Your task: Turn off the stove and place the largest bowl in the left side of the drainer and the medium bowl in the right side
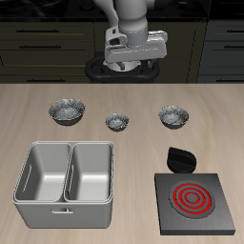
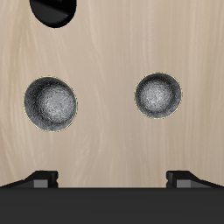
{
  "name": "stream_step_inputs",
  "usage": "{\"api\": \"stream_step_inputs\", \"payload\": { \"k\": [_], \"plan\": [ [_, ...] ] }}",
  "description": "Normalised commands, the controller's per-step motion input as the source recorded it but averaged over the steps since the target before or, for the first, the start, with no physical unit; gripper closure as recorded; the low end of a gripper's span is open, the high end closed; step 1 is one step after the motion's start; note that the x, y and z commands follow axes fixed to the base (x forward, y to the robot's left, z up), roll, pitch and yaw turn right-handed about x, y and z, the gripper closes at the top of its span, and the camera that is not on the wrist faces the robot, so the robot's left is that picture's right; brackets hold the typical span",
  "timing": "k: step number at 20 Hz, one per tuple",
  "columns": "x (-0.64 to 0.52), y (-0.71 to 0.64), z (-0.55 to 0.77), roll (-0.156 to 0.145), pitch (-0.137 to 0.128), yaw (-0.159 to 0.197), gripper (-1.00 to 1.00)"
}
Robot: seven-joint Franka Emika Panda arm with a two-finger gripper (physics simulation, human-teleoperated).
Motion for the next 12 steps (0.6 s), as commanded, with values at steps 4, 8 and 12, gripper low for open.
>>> {"api": "stream_step_inputs", "payload": {
  "k": [4,8,12],
  "plan": [
    [0.27,0.39,0.15,-0.003,-0.029,-0.026,-1.00],
    [0.33,0.25,0.09,-0.020,-0.023,-0.012,-1.00],
    [0.42,0.27,0.10,-0.004,-0.008,-0.049,-1.00]
  ]
}}
